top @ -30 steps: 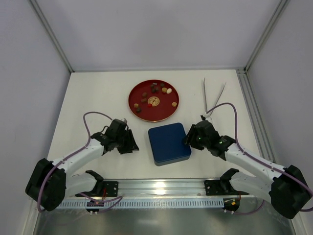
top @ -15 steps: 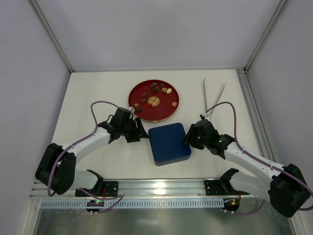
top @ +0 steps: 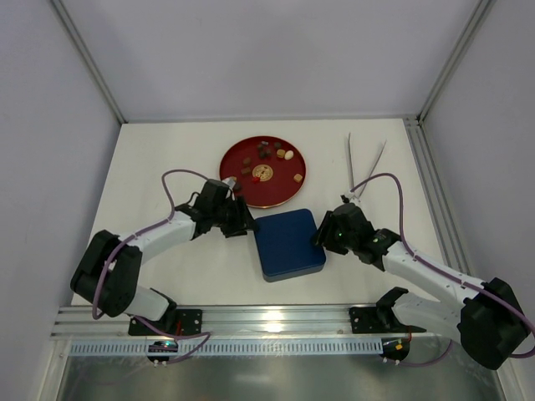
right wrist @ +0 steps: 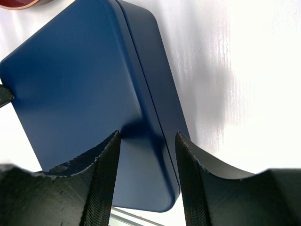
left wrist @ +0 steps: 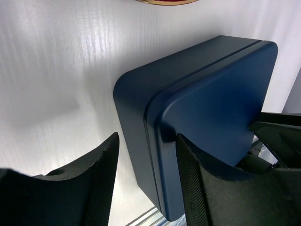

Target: Pack the chocolate

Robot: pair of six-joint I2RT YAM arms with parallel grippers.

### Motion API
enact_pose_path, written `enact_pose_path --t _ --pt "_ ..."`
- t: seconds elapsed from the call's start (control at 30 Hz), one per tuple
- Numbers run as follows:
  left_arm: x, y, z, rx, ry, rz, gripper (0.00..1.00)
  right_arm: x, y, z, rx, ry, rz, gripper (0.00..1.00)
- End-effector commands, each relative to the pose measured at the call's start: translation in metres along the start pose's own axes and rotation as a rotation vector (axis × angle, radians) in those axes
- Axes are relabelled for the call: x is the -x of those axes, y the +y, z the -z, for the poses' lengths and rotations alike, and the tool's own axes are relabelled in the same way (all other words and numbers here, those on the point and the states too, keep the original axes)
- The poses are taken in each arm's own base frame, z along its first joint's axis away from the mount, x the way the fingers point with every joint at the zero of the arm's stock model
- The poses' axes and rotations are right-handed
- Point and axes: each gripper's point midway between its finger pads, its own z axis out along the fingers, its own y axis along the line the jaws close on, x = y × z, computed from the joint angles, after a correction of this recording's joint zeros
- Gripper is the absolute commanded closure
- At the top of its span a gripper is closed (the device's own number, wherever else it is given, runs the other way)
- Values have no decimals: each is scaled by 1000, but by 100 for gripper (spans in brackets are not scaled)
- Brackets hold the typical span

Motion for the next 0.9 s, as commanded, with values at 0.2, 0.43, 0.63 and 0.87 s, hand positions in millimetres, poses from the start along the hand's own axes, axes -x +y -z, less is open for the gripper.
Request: enact_pose_path --t 0.2,0.43,0.63,0.87 --pt "9 18 -9 92 -31 -8 60 -28 -42 -1 -142 91 54 48" --pt "-5 46 -12 189 9 -11 69 -30 -44 -2 -147 99 60 48" --pt "-20 65 -20 232 51 -4 73 -31 -44 -4 -153 108 64 48" --pt "-35 87 -25 294 91 4 77 -33 -46 -6 -160 121 71 48"
